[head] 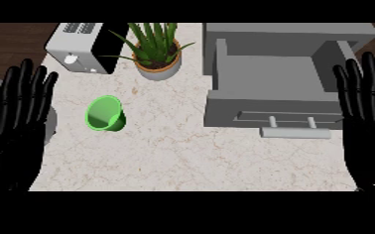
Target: Pick up the cup, place it into the drawer and close the drawer
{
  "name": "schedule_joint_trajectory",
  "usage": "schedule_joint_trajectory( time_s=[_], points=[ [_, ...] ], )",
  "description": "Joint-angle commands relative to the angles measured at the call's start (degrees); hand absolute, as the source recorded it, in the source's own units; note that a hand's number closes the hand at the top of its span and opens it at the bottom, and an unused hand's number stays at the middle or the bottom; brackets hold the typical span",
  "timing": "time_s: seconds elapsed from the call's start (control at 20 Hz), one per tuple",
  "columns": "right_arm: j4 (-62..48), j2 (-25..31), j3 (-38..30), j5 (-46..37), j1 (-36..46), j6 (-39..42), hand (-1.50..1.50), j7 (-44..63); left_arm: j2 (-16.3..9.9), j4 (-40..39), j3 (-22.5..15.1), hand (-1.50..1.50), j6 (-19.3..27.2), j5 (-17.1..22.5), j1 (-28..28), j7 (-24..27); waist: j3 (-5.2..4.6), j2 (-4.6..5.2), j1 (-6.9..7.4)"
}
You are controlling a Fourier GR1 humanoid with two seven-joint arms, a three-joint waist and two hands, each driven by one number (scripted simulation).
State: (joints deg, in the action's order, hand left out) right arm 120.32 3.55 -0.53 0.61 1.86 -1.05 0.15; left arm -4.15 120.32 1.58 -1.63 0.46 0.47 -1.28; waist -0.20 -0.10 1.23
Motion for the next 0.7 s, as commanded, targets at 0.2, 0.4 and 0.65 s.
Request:
schedule_joint_trajectory(
  time_s=[0.2, 0.4, 0.65],
  points=[
    [1.0, 0.9, -0.3, -1.2, -1.1, 0.3, -1.50, 0.2, -6.8, -1.8, 2.0, -1.50, -15.2, 15.6, -1.1, 1.5, 0.15, 0.02, -1.31],
    [1.4, 3.4, 3.0, -3.5, -3.2, 3.4, -1.50, 3.1, -5.2, -10.3, 3.3, -1.50, -17.5, 26.4, -0.7, -2.8, 0.12, 0.14, -1.61],
    [-5.8, 3.7, 0.7, -4.2, 0.7, 3.9, -1.50, 0.6, -8.0, -16.0, 7.8, -1.50, -23.3, 30.3, 0.3, -0.6, 0.18, 0.14, -1.09]
  ],
)
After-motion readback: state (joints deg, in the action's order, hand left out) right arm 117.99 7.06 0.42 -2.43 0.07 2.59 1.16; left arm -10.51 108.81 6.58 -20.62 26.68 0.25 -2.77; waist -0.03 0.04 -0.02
